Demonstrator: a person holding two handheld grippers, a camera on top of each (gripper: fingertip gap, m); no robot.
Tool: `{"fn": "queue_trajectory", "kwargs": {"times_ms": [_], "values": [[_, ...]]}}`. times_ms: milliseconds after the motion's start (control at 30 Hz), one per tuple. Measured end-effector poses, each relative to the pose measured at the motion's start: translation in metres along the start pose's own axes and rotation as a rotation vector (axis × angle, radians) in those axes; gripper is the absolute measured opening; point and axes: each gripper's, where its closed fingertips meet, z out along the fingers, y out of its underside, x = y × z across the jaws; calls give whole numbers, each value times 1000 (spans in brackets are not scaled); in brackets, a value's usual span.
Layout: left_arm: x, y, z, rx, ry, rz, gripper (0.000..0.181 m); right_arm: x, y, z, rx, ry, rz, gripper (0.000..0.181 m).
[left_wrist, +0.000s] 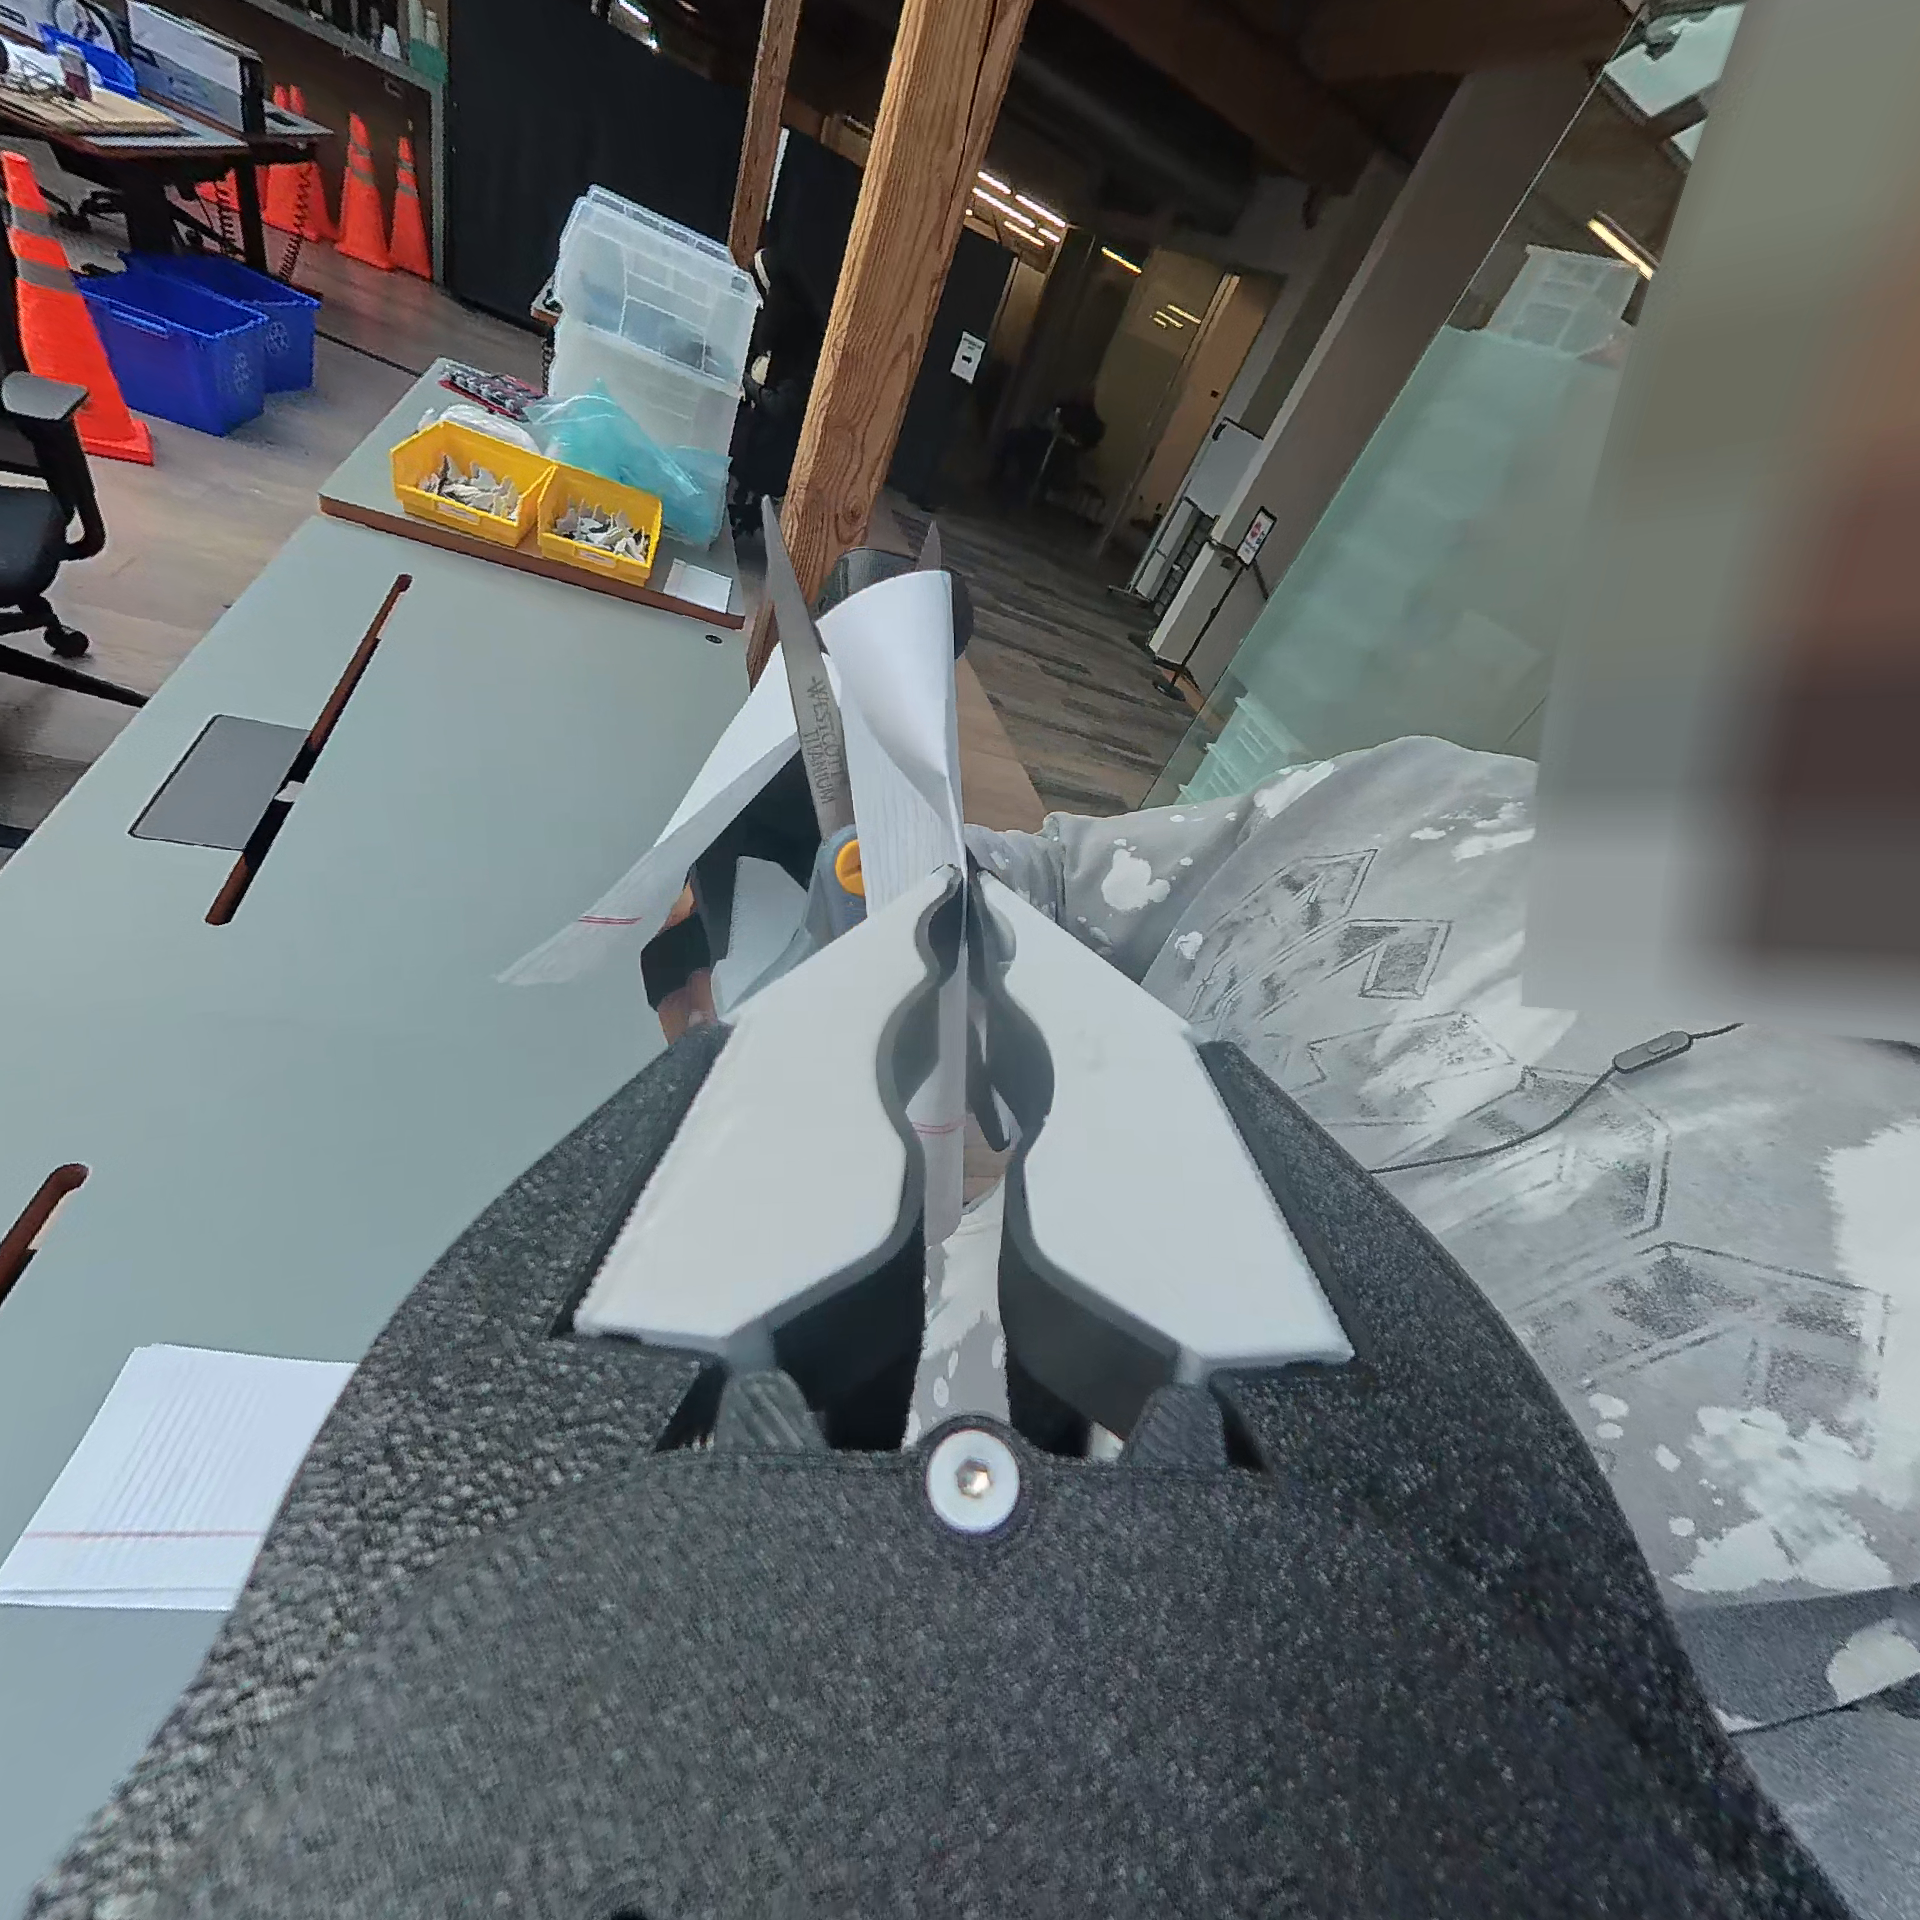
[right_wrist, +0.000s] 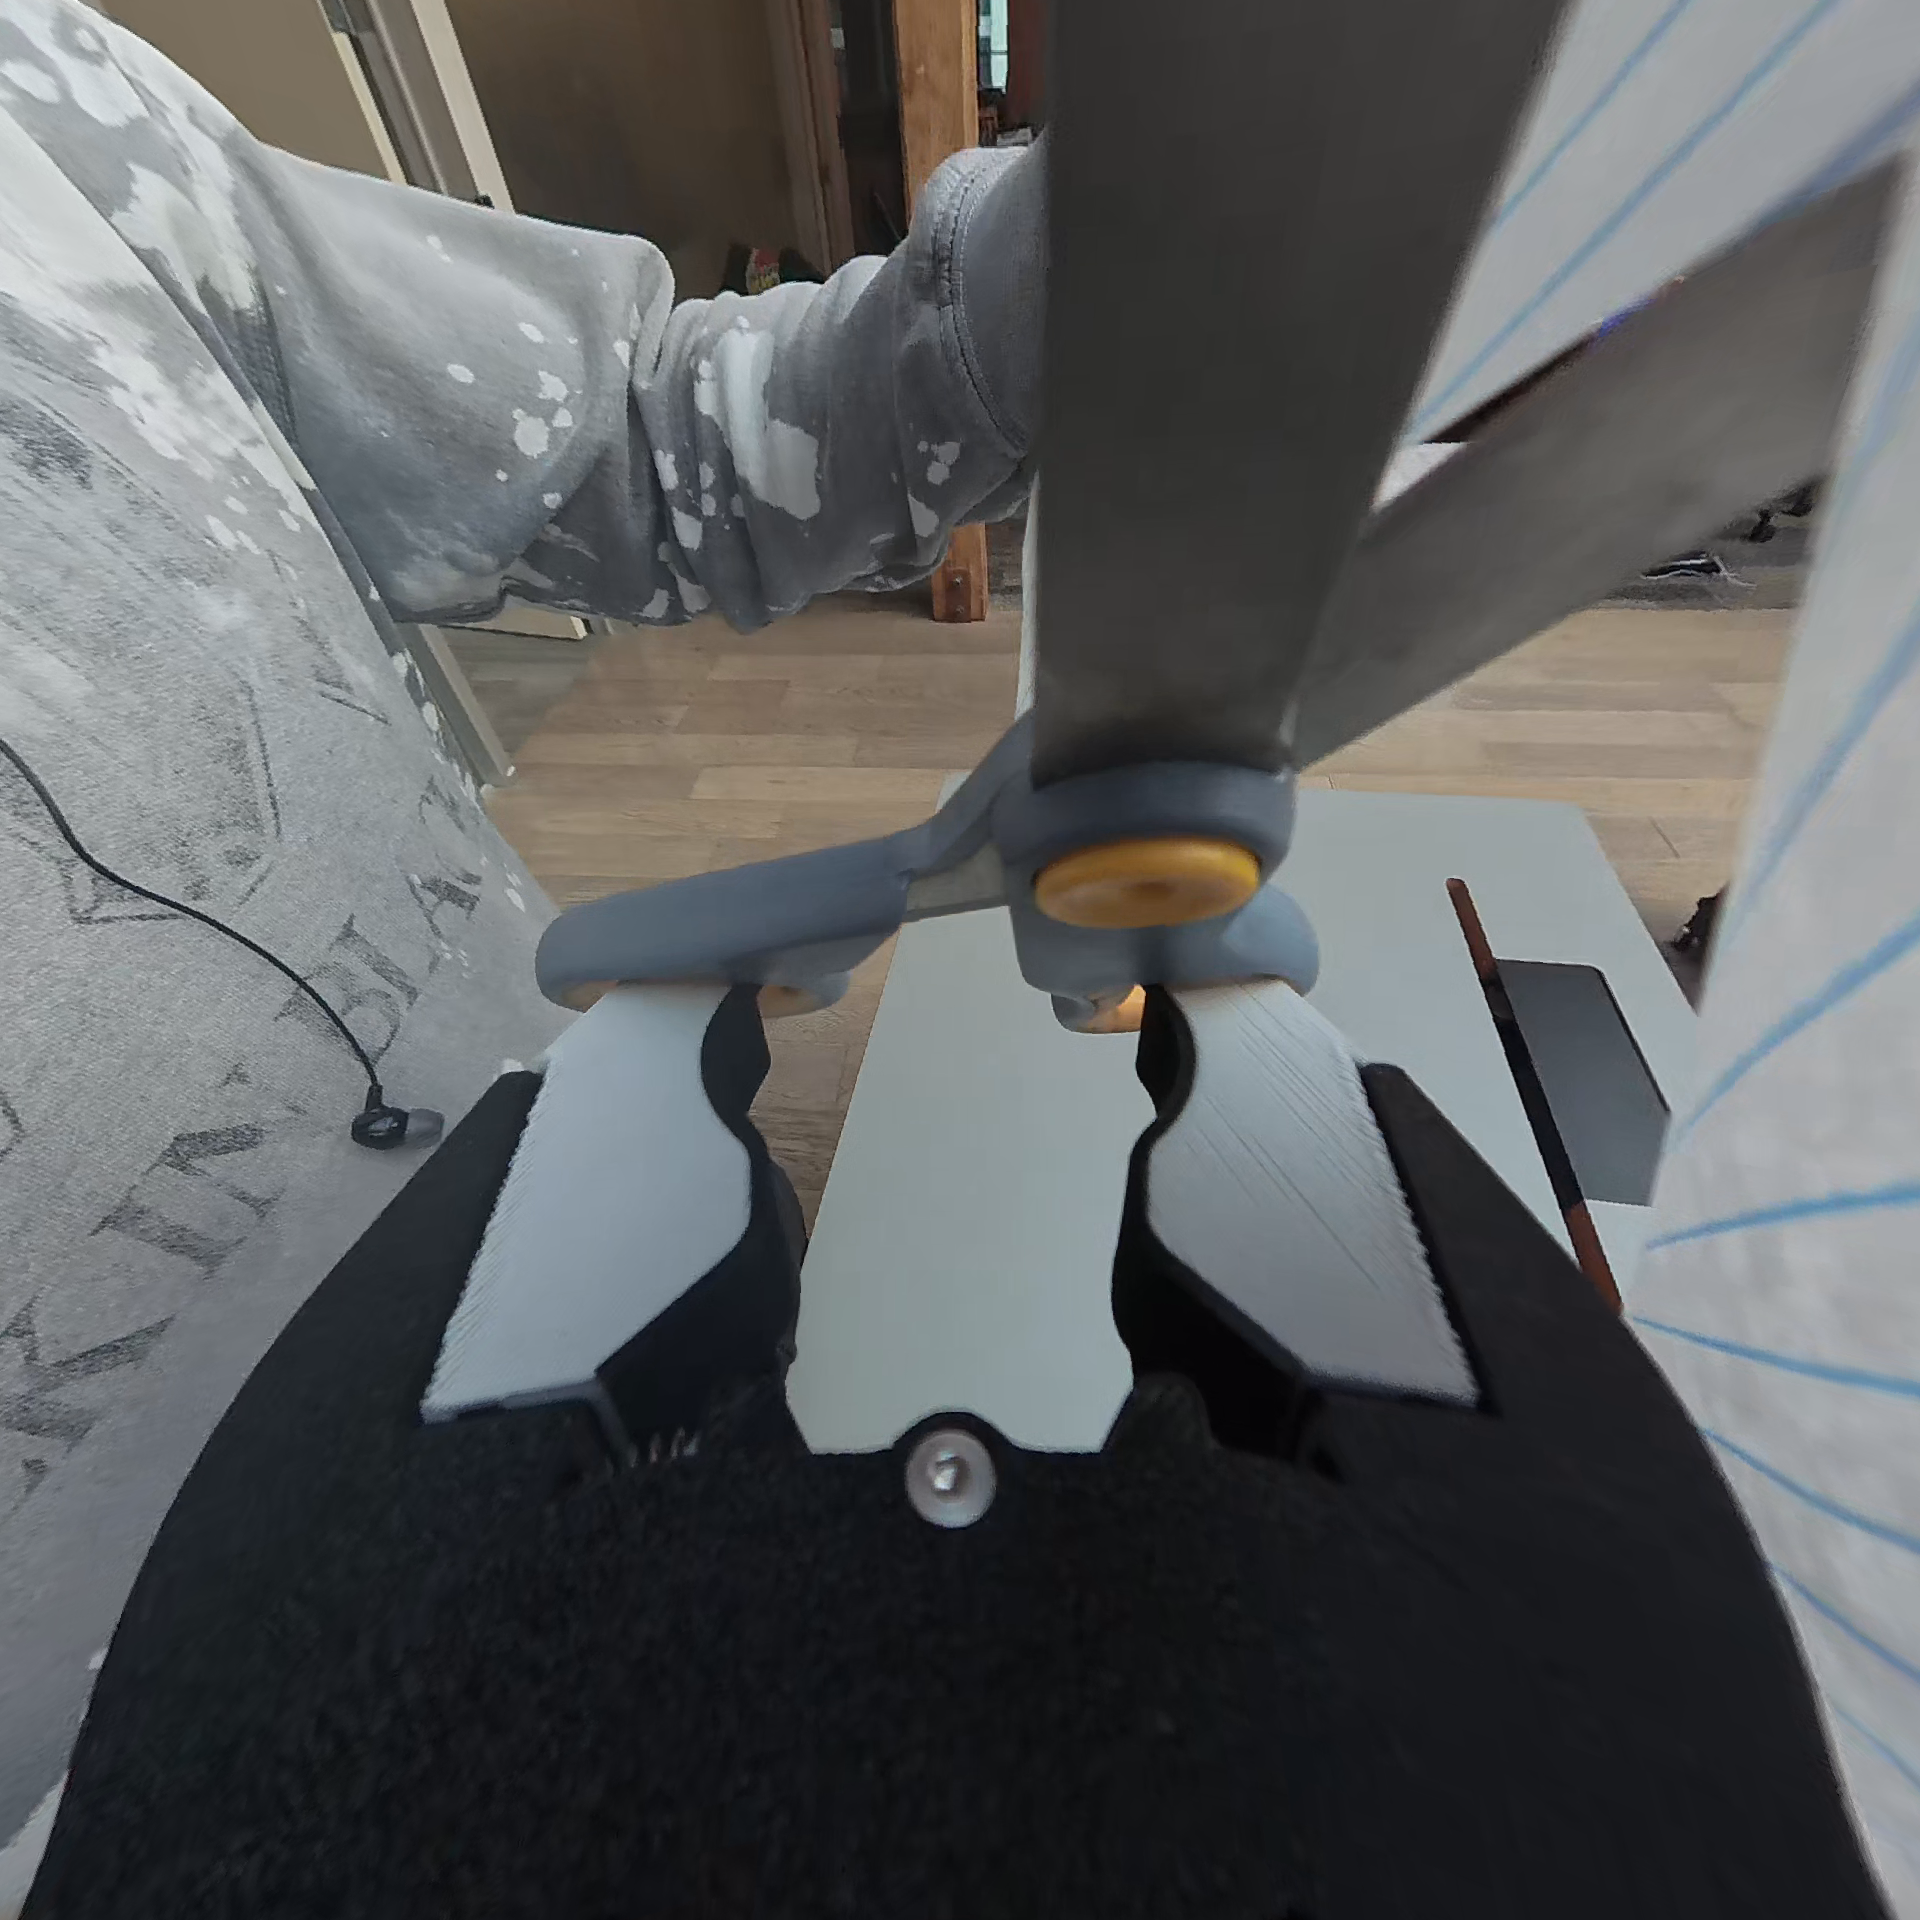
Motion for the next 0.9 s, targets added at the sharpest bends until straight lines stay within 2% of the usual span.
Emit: {"fn": "queue_trajectory", "kwargs": {"times_ms": [167, 233, 300, 500, 633, 700, 767, 833, 900], "values": [[-6, 6, -1, -3, -6, -9, 0, 9, 6, 0, -16, 32, 17, 60], [-8, 8, -2, 0, -9, -13, 0, 12, 8, 0, -13, 42, 21, 48], [-10, 10, -4, 6, -13, -20, 0, 17, 10, 1, -6, 60, 11, 25], [-18, 13, -22, 99, -47, -37, 0, 24, 19, 11, 7, 54, 21, 24], [-36, 21, -67, 219, -184, -46, 0, 31, 28, 18, 35, 83, 22, 24], [-55, 41, -98, 255, -303, -96, 0, 32, 38, 18, 41, 94, 41, 24], [-78, 74, -131, 297, -413, -193, 0, 33, 49, 16, 48, 119, 68, 24], [-104, 122, -164, 322, -530, -311, 0, 33, 66, 11, 40, 155, 108, 24], [-129, 181, -195, 328, -644, -432, 0, 34, 86, 5, 21, 214, 136, 24]]}}
